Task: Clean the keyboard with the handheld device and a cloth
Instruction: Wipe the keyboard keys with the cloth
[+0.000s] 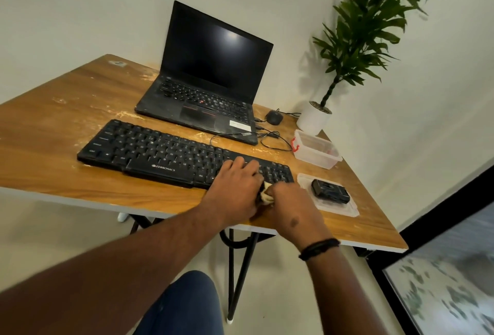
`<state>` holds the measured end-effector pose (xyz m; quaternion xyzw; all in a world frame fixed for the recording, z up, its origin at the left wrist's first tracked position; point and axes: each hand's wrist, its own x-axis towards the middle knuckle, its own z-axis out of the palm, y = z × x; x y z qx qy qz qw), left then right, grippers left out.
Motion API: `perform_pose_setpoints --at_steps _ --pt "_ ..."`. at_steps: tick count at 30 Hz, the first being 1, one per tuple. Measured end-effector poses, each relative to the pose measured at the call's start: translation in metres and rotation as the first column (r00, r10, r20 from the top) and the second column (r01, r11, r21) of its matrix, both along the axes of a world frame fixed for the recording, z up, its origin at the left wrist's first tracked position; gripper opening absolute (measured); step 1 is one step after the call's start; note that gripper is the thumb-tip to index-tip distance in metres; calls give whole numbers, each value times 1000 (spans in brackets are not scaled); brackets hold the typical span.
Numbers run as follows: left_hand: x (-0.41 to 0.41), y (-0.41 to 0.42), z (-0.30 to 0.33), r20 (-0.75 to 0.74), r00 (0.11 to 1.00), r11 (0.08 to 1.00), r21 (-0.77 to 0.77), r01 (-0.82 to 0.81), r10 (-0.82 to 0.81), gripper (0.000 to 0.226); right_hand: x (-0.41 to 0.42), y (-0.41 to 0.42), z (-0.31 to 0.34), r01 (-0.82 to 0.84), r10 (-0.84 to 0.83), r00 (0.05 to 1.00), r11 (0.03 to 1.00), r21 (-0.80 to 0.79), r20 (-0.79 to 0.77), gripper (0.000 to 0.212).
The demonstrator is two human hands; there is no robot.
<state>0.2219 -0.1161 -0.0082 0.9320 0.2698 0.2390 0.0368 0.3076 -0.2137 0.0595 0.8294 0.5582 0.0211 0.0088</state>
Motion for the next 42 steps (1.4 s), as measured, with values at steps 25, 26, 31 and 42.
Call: perform_pose_setpoints --at_steps 25,26,31,42 --pt "1 1 0 -22 999 999 -8 -33 33 61 37 54 4 174 -159 980 976 129 -121 19" --pt "1 1 0 -21 999 999 -9 -34 34 60 32 49 0 160 -150 985 980 119 -90 18" --pt "1 1 -2 -9 999 999 -10 -31 31 57 21 13 -1 68 -68 998 997 32 2 17" --pt "1 0 -2 1 999 999 12 -47 47 59 3 -2 -15 195 -195 981 961 194 -17 14"
